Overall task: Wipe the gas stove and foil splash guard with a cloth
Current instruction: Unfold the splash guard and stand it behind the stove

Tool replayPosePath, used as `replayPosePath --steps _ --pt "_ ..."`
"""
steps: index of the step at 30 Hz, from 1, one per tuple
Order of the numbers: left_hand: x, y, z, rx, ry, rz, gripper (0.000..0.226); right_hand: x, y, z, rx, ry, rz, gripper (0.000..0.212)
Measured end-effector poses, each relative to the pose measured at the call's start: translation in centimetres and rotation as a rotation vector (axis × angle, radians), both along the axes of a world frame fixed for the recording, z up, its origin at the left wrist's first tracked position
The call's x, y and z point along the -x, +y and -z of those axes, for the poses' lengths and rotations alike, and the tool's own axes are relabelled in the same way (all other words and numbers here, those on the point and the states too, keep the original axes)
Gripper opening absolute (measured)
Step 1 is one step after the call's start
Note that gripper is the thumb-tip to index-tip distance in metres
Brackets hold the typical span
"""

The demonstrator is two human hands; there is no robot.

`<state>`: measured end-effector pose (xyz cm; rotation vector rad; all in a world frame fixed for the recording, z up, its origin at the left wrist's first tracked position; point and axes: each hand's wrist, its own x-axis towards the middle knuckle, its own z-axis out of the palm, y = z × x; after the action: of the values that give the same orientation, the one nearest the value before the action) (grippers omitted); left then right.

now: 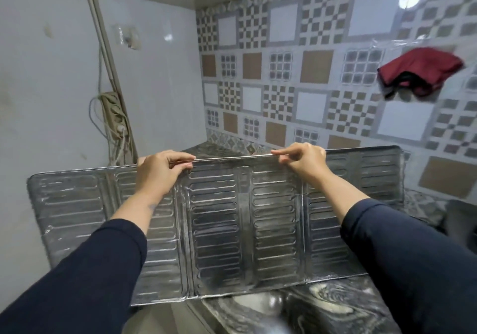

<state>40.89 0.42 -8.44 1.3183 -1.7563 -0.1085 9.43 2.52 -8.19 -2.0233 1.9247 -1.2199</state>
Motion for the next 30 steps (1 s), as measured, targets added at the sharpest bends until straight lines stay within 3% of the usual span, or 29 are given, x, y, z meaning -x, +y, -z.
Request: replayPosePath --steps 5,8,17,23,30 --pt "1.7 -2.3 -2.2 -0.002 0.025 0.087 0.036 2.5 -1.1 -3.0 0.020 -0.089 0.008 0.036" --pt "4.3 -4.1 -5.2 0.055 0.061 0.120 0.031 4.9 -1.5 -6.3 0.082 -0.073 0.012 0.025" --pt "16.8 -6.8 -13.0 0.263 0.101 0.161 0.012 15.1 0.4 -15.6 0.249 -0.034 0.130 0.029" --pt "27.6 -7.1 -14.2 0.309 0.145 0.254 0.027 23.5 4.1 -17.8 0.264 0.077 0.286 0.026" --pt "40.9 -4.2 -14.6 0.372 0.116 0.412 0.013 33.7 10.6 -17.7 0.268 0.119 0.520 0.024"
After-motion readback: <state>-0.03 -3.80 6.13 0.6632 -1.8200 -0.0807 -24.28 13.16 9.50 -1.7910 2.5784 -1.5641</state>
